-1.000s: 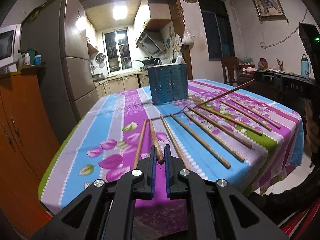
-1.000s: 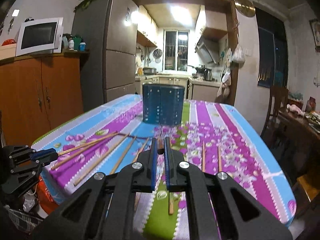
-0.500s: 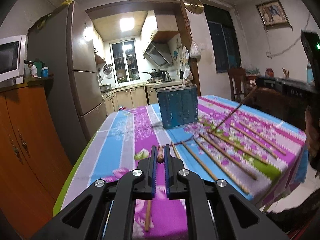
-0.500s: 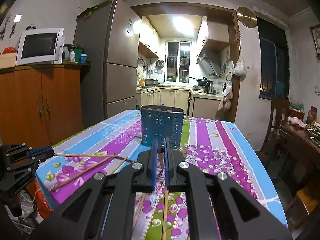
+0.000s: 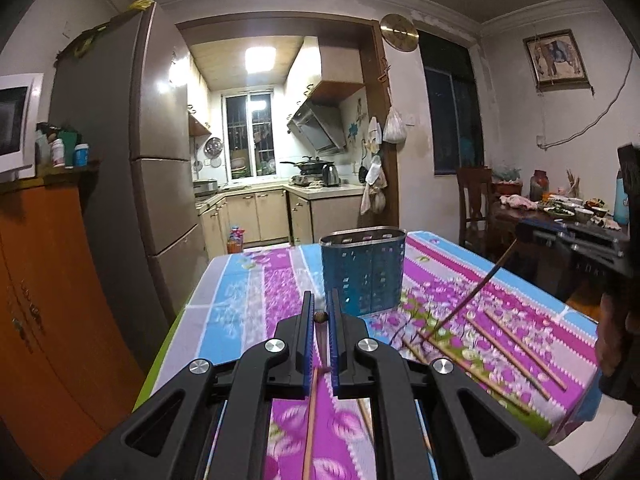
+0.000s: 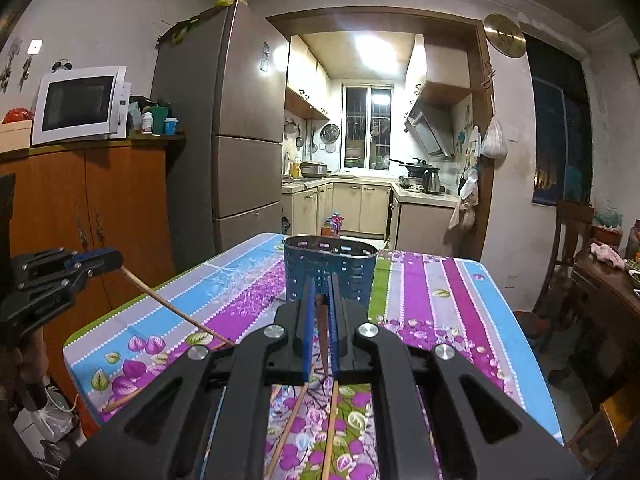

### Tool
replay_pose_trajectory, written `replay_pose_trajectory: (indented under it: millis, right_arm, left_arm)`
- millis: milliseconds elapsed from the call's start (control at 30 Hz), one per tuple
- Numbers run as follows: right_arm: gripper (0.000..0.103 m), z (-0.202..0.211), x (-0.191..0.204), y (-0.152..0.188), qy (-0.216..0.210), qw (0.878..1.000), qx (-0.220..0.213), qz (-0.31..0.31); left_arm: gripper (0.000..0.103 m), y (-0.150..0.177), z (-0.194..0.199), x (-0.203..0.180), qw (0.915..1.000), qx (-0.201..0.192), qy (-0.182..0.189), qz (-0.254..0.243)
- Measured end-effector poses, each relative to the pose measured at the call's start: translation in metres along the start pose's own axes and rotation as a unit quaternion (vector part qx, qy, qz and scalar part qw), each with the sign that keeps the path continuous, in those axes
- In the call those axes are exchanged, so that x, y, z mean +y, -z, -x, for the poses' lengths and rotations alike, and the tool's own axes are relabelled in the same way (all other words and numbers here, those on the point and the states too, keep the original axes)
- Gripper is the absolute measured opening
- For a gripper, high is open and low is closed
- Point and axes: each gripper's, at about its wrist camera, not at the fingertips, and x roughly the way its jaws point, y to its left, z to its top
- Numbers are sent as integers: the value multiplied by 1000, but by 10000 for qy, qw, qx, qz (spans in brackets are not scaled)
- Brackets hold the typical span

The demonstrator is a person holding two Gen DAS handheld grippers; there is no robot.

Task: Organize utensils
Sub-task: 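Lift the left tool's chopstick upright while the right tool lifts its chopstick too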

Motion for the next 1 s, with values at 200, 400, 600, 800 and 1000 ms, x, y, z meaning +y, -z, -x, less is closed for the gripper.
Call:
replay_pose_trajectory:
  millis: [200,400,600,800,1000]
  right_arm:
    - [5,-10,-7,-19,-84,9999,-137,-14]
    - [5,-15,-12,-40,-203,9994,-283,-38]
    - [5,-18,-14,-57,-325,9987,-398,-48]
    - [5,-24,-14,-76,-410,9981,-469,15]
    - [5,-32,-26,-120,-452,9963,-728,8]
  left_arm:
    - [8,-29,-23,10,9998,-39,202,52]
    - [8,-53,-29,17,9988,-165,420,172]
    - [8,-71,-27,13,9980,-310,553,82]
    - [8,-81,-33,5,9969,-413,666,24]
    - [8,-123,-48,1,9931,-804,856,-22]
